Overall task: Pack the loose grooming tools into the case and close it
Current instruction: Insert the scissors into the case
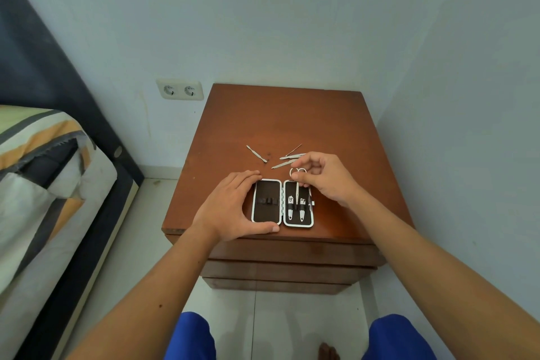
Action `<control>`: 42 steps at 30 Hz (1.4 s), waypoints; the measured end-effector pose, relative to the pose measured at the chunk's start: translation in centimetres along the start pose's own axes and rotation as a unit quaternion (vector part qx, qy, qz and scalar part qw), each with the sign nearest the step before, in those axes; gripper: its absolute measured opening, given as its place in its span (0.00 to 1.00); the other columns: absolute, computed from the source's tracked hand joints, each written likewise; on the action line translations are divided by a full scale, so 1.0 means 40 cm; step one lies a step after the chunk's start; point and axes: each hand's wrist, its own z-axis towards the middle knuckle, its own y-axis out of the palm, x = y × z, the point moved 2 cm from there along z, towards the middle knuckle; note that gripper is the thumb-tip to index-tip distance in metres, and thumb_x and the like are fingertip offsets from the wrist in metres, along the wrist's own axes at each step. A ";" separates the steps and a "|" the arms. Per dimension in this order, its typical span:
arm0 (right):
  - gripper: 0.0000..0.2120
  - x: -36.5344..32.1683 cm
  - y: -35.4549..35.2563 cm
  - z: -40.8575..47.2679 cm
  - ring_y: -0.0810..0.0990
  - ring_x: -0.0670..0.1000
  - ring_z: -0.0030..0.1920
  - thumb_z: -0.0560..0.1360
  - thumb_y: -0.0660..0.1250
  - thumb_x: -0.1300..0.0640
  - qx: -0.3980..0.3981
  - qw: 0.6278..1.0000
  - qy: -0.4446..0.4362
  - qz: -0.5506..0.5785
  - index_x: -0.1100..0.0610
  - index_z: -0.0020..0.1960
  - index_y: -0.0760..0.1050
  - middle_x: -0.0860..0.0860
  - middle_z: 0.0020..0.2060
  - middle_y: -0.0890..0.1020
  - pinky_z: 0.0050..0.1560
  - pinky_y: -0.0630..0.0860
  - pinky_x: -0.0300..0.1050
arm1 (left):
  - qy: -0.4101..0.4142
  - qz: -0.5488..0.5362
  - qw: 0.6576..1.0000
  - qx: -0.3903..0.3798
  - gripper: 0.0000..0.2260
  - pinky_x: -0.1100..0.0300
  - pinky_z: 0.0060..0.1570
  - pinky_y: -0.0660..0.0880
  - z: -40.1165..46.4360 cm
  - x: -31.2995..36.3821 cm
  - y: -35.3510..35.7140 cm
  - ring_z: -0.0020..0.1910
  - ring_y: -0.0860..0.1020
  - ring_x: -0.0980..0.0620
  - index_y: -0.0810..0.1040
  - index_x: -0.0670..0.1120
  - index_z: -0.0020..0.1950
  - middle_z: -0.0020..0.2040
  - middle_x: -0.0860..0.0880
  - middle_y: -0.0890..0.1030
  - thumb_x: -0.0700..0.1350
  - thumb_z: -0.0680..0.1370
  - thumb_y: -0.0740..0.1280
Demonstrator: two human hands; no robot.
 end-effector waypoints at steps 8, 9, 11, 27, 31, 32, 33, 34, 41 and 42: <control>0.11 -0.012 0.001 -0.008 0.84 0.49 0.37 0.72 0.80 0.63 0.004 1.000 0.004 -0.018 0.58 0.52 0.83 0.56 0.41 0.87 0.44 0.83 0.41 | 0.001 -0.001 1.000 0.003 0.53 0.60 0.78 0.58 0.002 0.001 0.000 0.78 0.63 0.57 0.66 0.51 0.81 0.80 0.56 0.67 0.79 0.65 0.72; 0.11 -0.013 0.002 -0.009 0.84 0.50 0.38 0.72 0.80 0.63 0.004 1.000 0.002 -0.028 0.58 0.53 0.83 0.58 0.42 0.87 0.45 0.83 0.42 | 0.000 -0.001 1.000 0.003 0.53 0.61 0.77 0.57 0.002 0.002 0.000 0.78 0.63 0.57 0.66 0.51 0.81 0.80 0.56 0.67 0.79 0.65 0.72; 0.11 -0.017 0.004 -0.010 0.83 0.50 0.37 0.72 0.80 0.63 0.006 0.999 -0.005 -0.052 0.58 0.53 0.84 0.61 0.44 0.87 0.44 0.83 0.40 | -0.001 -0.001 1.000 0.001 0.53 0.60 0.77 0.57 0.002 0.002 -0.001 0.78 0.63 0.57 0.66 0.51 0.81 0.80 0.56 0.67 0.80 0.65 0.72; 0.12 -0.014 0.006 -0.016 0.83 0.47 0.37 0.70 0.82 0.60 0.003 0.997 -0.014 -0.079 0.53 0.50 0.85 0.55 0.41 0.87 0.44 0.82 0.39 | 0.001 -0.009 1.000 0.005 0.53 0.58 0.79 0.60 0.001 0.001 0.000 0.78 0.64 0.57 0.67 0.50 0.80 0.79 0.55 0.68 0.80 0.64 0.72; 0.10 -0.021 0.018 -0.029 0.78 0.42 0.38 0.70 0.82 0.55 -0.006 0.974 -0.087 -0.210 0.48 0.50 0.86 0.43 0.44 0.83 0.44 0.76 0.36 | -0.001 -0.008 1.000 0.006 0.53 0.63 0.76 0.57 -0.001 0.001 0.001 0.77 0.63 0.58 0.67 0.50 0.80 0.79 0.56 0.68 0.80 0.64 0.72; 0.10 -0.018 0.019 -0.033 0.78 0.43 0.39 0.71 0.81 0.53 -0.009 0.964 -0.106 -0.242 0.49 0.52 0.87 0.43 0.45 0.82 0.44 0.75 0.36 | 0.000 -0.007 1.000 0.007 0.53 0.63 0.76 0.57 -0.001 0.001 0.001 0.78 0.63 0.58 0.67 0.50 0.80 0.79 0.56 0.68 0.80 0.64 0.72; 0.09 -0.017 0.018 -0.038 0.77 0.43 0.40 0.72 0.80 0.52 -0.010 0.957 -0.117 -0.265 0.49 0.53 0.87 0.43 0.46 0.81 0.45 0.75 0.36 | 0.000 -0.007 1.000 0.007 0.53 0.63 0.76 0.57 0.000 0.001 0.000 0.78 0.63 0.58 0.67 0.50 0.80 0.79 0.55 0.68 0.80 0.64 0.72; 0.10 -0.015 0.016 -0.045 0.77 0.43 0.41 0.74 0.79 0.51 -0.007 0.953 -0.122 -0.278 0.49 0.54 0.87 0.42 0.47 0.79 0.45 0.75 0.37 | 0.000 -0.008 1.000 0.007 0.53 0.63 0.76 0.57 0.000 0.001 0.000 0.78 0.63 0.57 0.67 0.50 0.80 0.80 0.55 0.68 0.80 0.64 0.72; 0.34 -0.013 -0.001 -0.107 0.69 0.42 0.63 0.73 0.74 0.36 -0.064 0.925 -0.106 -0.360 0.50 0.75 0.74 0.41 0.61 0.72 0.66 0.70 0.41 | 0.002 -0.004 1.000 0.009 0.53 0.63 0.76 0.57 -0.002 0.004 0.000 0.78 0.64 0.57 0.67 0.50 0.80 0.80 0.55 0.68 0.79 0.64 0.73; 0.36 -0.011 -0.002 -0.111 0.68 0.43 0.64 0.73 0.74 0.36 -0.069 0.925 -0.102 -0.361 0.50 0.76 0.73 0.41 0.62 0.71 0.68 0.69 0.42 | 0.002 -0.003 1.000 0.009 0.53 0.64 0.76 0.56 -0.002 0.005 -0.001 0.77 0.64 0.57 0.67 0.50 0.81 0.80 0.55 0.68 0.79 0.65 0.73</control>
